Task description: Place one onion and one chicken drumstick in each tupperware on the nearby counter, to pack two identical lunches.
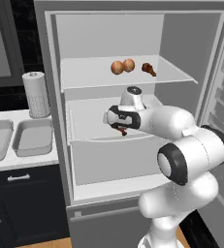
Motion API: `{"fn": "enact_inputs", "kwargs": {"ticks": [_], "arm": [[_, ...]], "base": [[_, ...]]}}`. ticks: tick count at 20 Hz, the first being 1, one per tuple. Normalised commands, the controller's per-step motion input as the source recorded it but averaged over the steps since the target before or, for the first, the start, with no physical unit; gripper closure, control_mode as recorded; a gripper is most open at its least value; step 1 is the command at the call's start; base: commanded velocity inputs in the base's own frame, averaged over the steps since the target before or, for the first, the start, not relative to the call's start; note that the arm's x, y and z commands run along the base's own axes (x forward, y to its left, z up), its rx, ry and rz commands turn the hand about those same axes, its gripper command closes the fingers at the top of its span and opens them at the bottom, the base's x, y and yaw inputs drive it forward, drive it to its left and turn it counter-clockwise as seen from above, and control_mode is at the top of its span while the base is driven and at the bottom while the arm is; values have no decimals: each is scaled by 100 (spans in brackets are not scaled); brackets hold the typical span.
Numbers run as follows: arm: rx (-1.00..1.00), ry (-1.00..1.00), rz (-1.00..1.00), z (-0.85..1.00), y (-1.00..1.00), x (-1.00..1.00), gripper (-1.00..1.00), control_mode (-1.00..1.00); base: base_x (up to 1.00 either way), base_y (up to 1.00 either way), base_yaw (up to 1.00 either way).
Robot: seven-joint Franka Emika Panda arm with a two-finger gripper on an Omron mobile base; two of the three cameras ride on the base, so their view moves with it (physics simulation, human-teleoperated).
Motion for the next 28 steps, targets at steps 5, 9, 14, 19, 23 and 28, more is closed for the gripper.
{"fn": "enact_inputs", "kwargs": {"ticks": [5, 9, 14, 19, 23, 28], "arm": [[2, -4, 0, 0, -35, -100, 100, -100], [0, -5, 6, 16, -14, -100, 100, -100], [0, 0, 8, 61, -12, -99, 100, -100], [2, 0, 2, 88, -31, -77, 100, -100], [0, 0, 4, 71, -22, -70, 100, -100], [-5, 0, 2, 48, 4, -51, 100, -100]], "base": [[0, 0, 0], [0, 0, 0], [0, 0, 0], [0, 0, 0], [0, 0, 0], [0, 0, 0]]}}
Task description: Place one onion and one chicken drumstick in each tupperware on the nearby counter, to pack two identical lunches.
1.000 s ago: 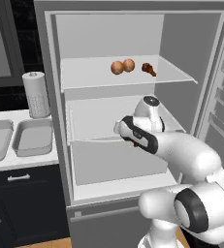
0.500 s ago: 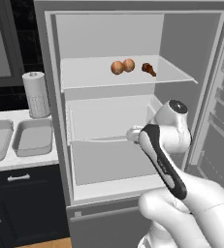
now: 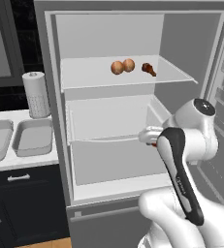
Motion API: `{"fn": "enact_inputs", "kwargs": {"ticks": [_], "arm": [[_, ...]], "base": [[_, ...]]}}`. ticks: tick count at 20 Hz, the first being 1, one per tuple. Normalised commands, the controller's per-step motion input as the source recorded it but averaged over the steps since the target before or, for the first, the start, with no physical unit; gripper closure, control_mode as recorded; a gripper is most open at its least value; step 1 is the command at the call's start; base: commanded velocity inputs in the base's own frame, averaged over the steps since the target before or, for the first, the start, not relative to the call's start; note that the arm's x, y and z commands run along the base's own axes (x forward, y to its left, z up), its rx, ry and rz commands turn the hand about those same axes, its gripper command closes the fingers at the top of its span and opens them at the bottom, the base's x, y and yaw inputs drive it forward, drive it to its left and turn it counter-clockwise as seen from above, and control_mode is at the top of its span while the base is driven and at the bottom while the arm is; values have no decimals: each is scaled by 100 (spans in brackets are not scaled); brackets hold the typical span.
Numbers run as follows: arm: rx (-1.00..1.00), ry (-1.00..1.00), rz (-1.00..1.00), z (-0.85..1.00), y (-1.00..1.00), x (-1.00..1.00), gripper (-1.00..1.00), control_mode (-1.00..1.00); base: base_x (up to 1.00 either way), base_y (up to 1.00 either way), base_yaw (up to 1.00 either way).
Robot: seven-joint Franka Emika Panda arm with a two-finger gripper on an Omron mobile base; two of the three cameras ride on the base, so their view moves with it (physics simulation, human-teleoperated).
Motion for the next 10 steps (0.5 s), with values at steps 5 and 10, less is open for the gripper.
{"fn": "enact_inputs", "kwargs": {"ticks": [5, 10], "arm": [[-6, 0, 0, 4, 13, -24, 100, 100], [0, 0, 0, 0, 0, 0, 100, 100]], "base": [[-41, 25, 0], [-31, 85, 0]]}}
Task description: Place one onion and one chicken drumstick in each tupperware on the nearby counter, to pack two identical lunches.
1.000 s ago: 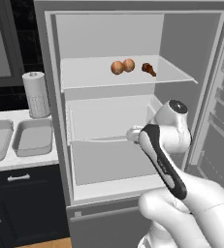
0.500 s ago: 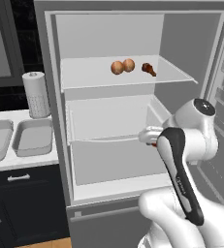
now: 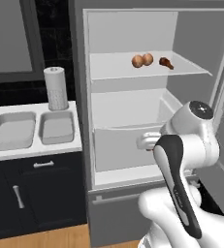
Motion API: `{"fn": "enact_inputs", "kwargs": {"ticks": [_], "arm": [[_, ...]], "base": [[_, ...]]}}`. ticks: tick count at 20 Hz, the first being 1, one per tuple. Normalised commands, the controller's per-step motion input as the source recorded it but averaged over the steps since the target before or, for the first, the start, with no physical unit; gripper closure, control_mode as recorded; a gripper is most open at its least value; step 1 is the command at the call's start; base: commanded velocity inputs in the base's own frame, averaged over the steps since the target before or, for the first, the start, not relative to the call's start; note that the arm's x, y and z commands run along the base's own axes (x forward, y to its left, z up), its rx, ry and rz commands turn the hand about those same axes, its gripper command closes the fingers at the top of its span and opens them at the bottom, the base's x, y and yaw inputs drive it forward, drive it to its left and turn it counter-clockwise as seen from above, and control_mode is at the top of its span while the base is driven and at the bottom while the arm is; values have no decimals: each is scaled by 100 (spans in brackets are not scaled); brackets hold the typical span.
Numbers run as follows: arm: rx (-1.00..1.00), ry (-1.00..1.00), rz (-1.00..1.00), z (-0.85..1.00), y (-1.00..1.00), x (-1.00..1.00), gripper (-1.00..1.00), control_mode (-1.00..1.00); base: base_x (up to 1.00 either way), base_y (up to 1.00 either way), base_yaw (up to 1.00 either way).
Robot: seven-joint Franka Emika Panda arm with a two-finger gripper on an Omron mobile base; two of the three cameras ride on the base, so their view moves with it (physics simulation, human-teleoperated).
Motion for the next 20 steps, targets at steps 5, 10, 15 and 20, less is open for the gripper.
{"fn": "enact_inputs", "kwargs": {"ticks": [5, 10, 15, 20], "arm": [[0, 0, 0, 0, 0, 0, 100, 100], [0, 0, 0, 0, 0, 0, 100, 100], [0, 0, 0, 0, 0, 0, 100, 100], [0, 0, 0, 0, 0, 0, 100, 100]], "base": [[15, 100, 0], [30, 100, 0], [89, 100, 0], [100, 76, -3]]}}
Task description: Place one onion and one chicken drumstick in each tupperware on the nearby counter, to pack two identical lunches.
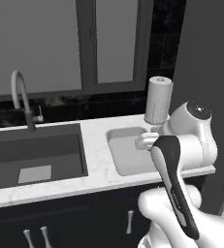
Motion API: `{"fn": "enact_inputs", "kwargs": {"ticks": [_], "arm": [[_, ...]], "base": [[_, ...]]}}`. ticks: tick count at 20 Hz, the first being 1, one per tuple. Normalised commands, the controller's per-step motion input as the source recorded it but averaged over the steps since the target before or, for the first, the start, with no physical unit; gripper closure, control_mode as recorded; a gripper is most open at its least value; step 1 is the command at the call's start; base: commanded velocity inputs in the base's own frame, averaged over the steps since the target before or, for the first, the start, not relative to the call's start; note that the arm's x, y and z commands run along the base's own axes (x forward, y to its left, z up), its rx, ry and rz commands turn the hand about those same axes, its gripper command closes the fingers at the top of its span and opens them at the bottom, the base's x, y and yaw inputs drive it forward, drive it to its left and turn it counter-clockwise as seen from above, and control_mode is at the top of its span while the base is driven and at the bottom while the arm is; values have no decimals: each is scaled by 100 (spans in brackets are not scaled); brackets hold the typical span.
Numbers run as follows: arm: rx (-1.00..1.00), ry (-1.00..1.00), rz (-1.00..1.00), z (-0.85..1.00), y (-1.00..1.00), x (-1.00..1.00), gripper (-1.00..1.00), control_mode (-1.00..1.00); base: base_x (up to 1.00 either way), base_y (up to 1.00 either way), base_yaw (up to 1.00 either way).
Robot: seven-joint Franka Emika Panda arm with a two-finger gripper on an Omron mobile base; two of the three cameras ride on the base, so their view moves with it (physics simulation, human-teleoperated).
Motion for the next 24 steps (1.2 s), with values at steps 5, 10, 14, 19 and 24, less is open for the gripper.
{"fn": "enact_inputs", "kwargs": {"ticks": [5, 10, 14, 19, 24], "arm": [[0, 1, 0, -7, 0, 20, 100, -100], [0, 7, 0, -57, -6, 81, 100, -100], [0, 16, 0, -79, 0, 59, 100, -100], [0, 13, 0, -74, 0, 46, 100, -100], [0, 10, 0, -66, 0, 47, 100, -100]], "base": [[80, 22, -2], [0, 0, 0], [0, 0, 0], [0, 0, 0], [0, 0, 0]]}}
